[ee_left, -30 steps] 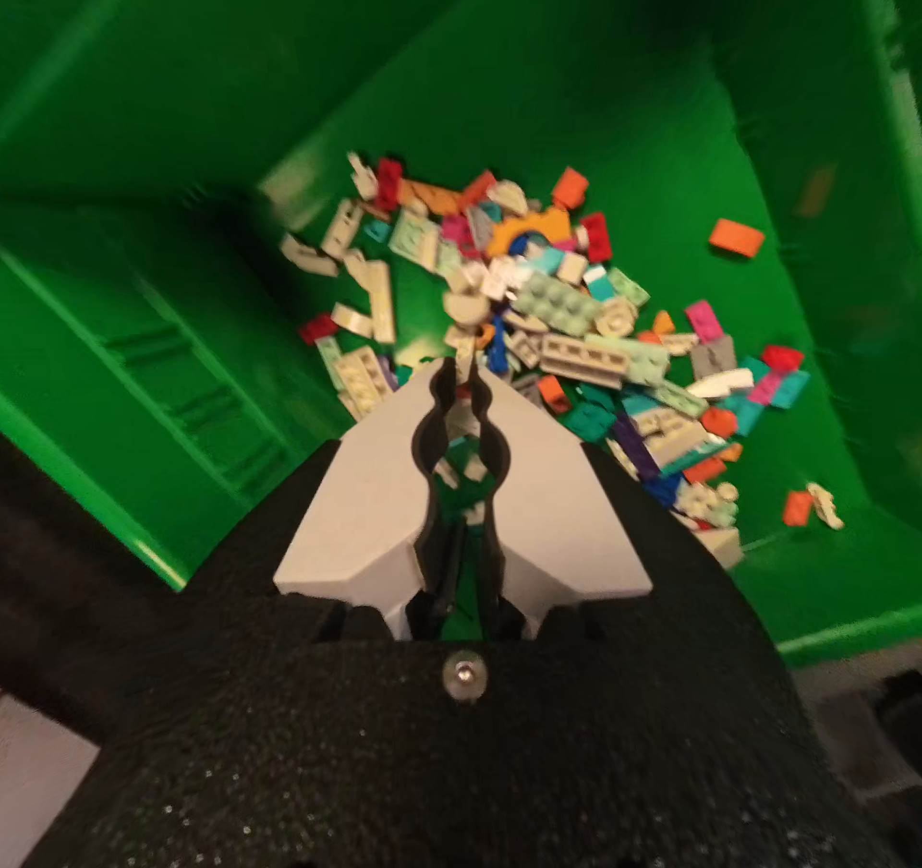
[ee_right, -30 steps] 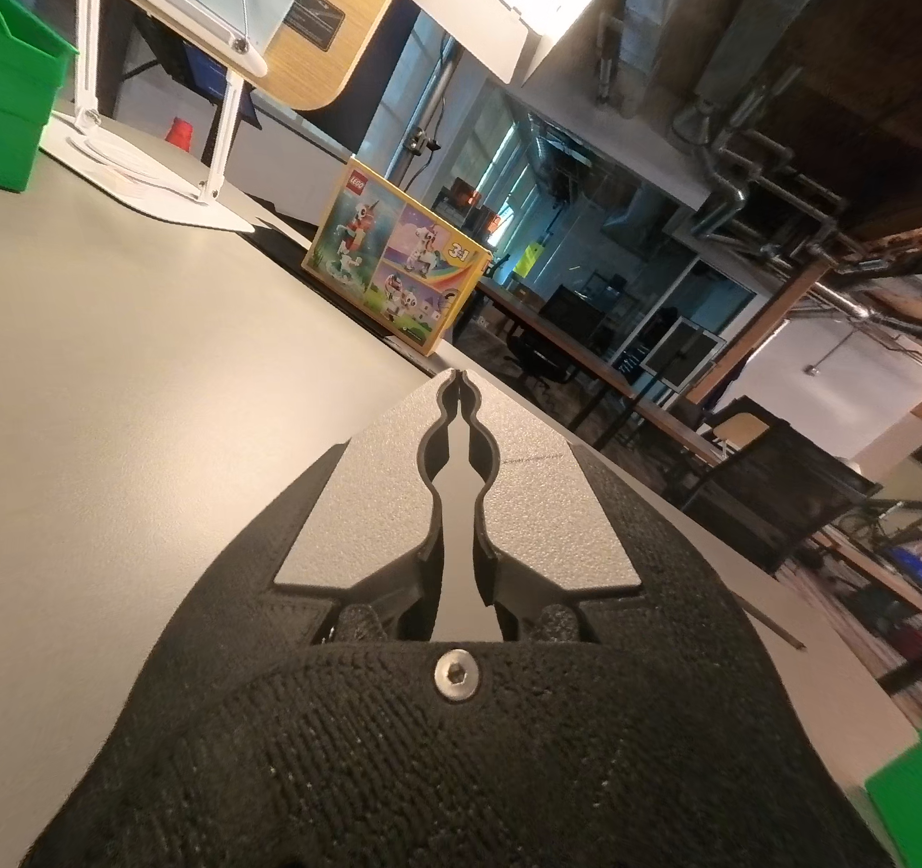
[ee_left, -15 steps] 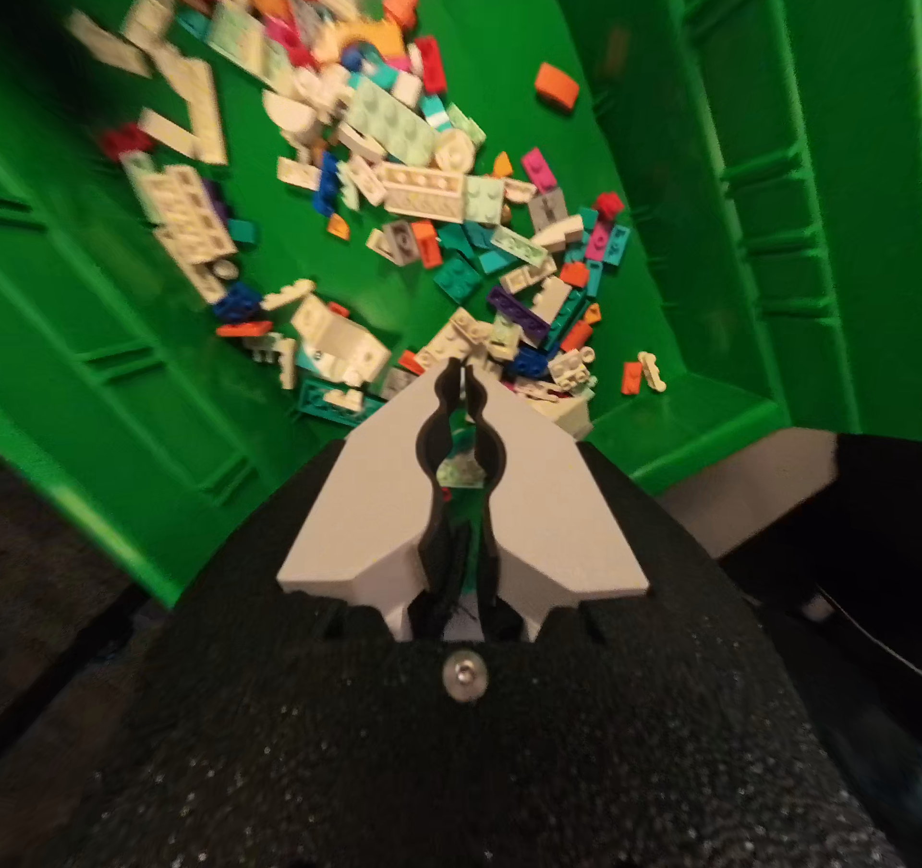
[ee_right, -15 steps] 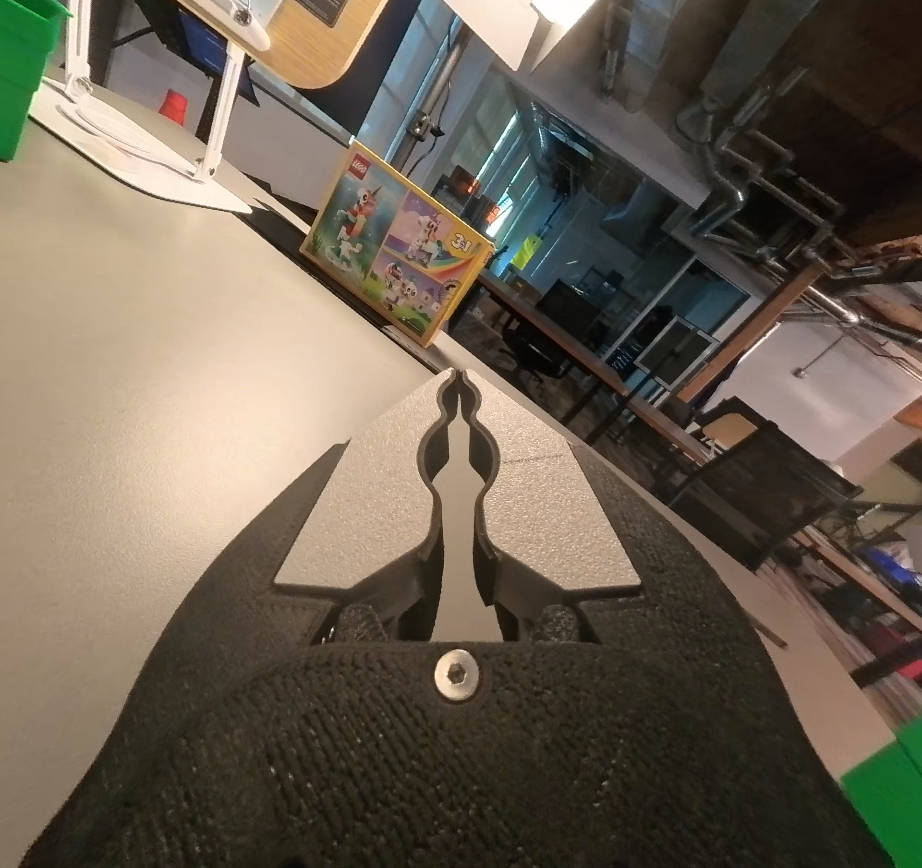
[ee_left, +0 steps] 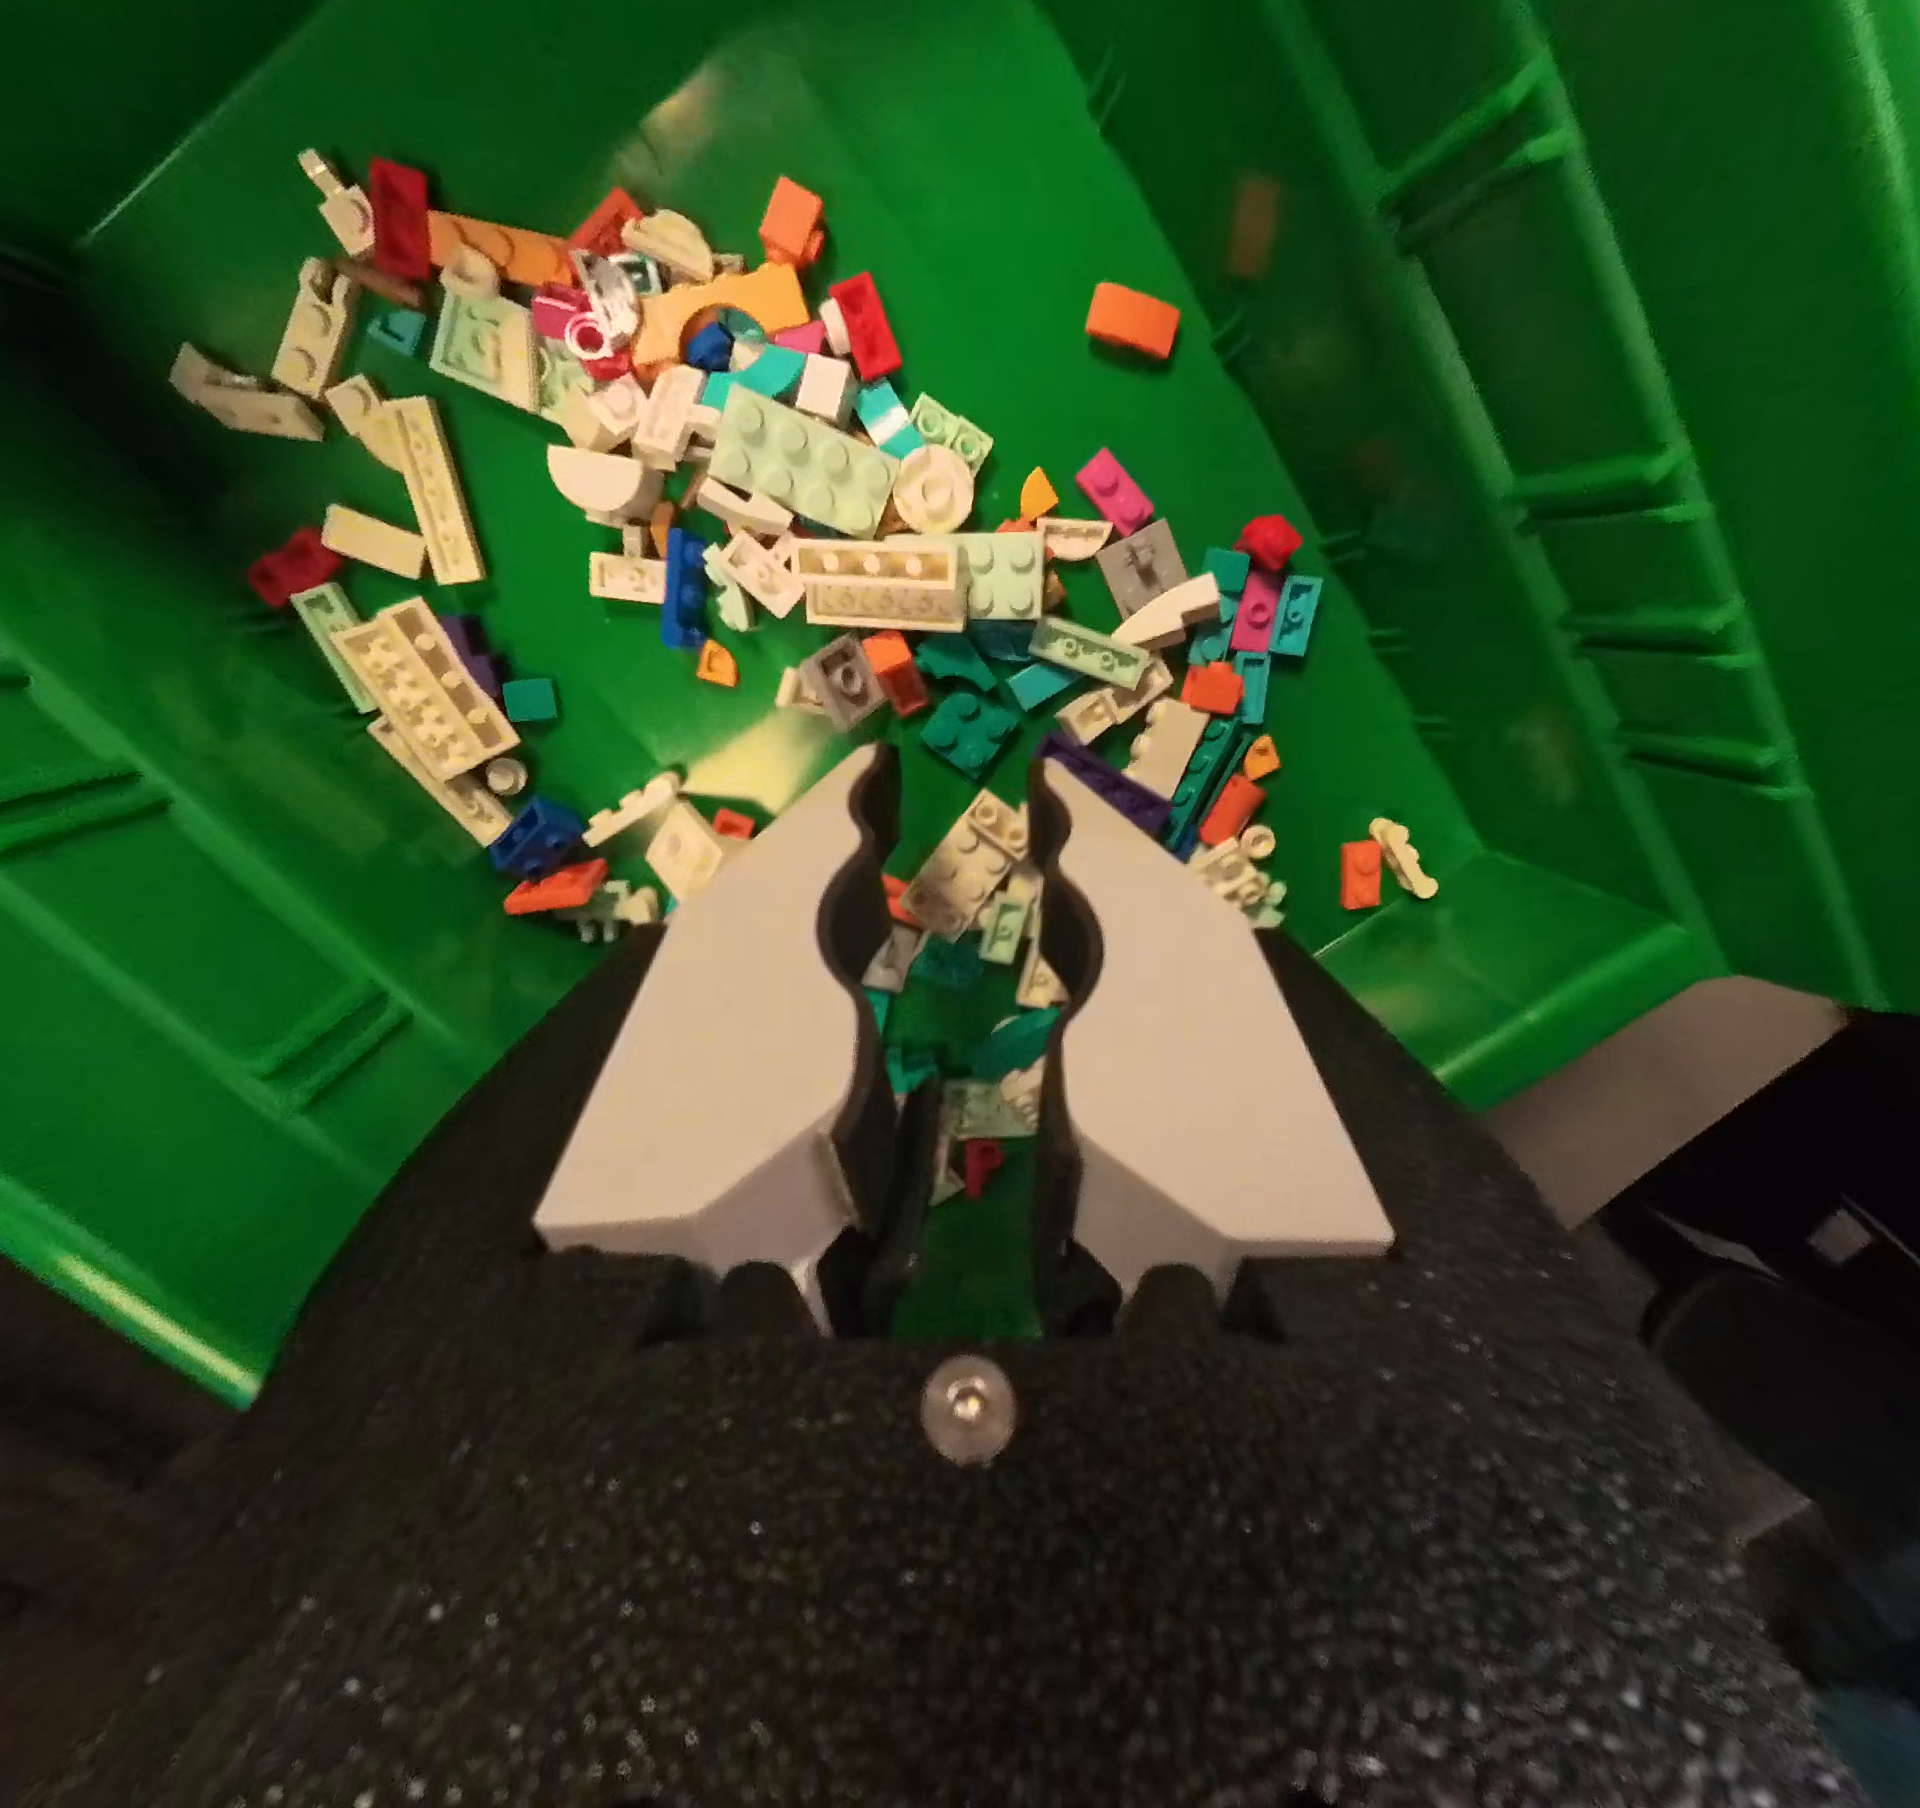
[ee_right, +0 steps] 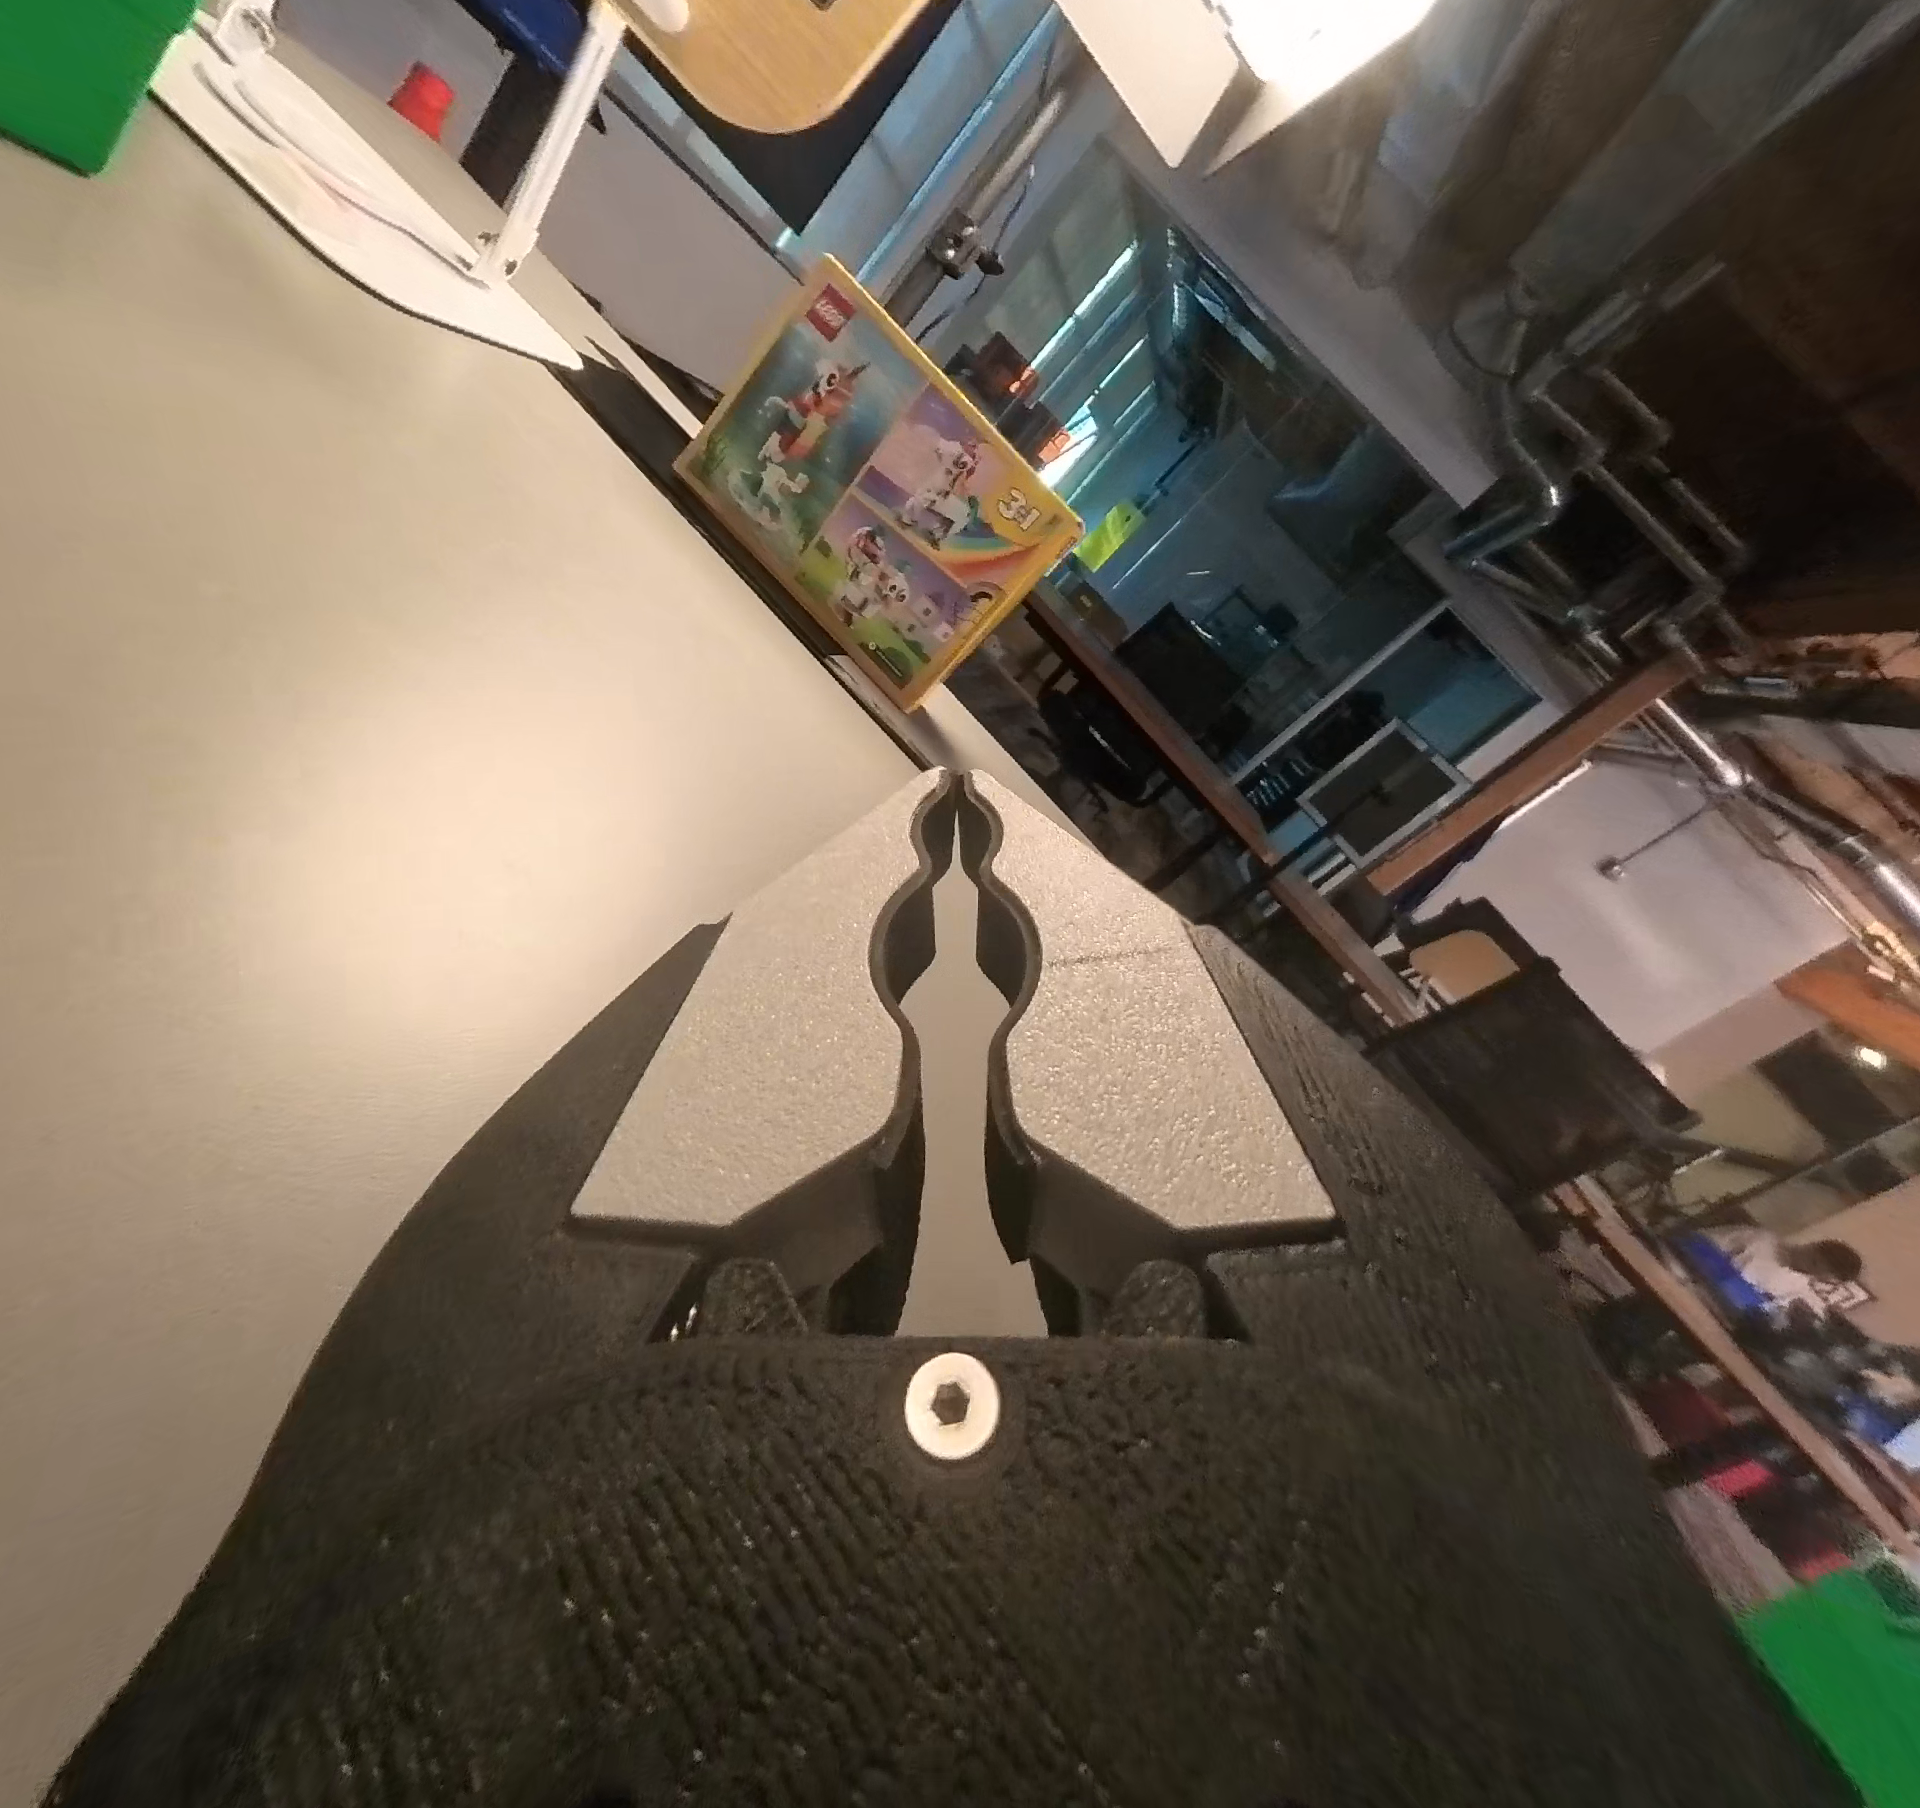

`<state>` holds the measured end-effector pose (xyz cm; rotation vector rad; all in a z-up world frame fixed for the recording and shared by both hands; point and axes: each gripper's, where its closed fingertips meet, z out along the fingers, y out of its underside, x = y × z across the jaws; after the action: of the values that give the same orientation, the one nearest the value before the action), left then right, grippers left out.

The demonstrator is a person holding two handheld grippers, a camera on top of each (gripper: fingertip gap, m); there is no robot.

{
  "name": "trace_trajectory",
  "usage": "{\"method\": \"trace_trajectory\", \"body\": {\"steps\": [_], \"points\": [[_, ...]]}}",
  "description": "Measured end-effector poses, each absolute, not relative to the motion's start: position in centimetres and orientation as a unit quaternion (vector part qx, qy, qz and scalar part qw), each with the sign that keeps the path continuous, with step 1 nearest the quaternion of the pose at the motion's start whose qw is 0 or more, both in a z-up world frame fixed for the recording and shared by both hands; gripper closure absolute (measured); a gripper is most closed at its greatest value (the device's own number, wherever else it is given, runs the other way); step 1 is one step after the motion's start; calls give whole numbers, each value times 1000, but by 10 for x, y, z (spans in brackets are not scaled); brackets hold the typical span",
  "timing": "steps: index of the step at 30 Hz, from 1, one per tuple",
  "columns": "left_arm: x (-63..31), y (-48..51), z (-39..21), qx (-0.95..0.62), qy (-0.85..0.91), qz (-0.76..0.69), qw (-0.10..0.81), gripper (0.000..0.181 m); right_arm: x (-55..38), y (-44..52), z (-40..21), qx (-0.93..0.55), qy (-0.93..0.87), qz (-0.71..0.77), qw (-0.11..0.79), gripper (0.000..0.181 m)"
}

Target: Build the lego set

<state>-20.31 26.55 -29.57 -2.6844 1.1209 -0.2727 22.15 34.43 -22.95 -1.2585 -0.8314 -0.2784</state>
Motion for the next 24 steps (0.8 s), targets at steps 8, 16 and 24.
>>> {"method": "trace_trajectory", "body": {"steps": [8, 16, 24], "points": [[-197, 261, -309, -911, 385, -118, 87, 175, 225, 346, -228, -575, -365, -123, 722, 181], [-196, 257, -313, -909, 385, -135, 85, 176, 219, 344, -232, -567, -386, -134, 715, 181], [-204, 255, -310, -919, 357, -138, 93, 181, 220, 345, -233, -571, -385, -133, 713, 181]]}}
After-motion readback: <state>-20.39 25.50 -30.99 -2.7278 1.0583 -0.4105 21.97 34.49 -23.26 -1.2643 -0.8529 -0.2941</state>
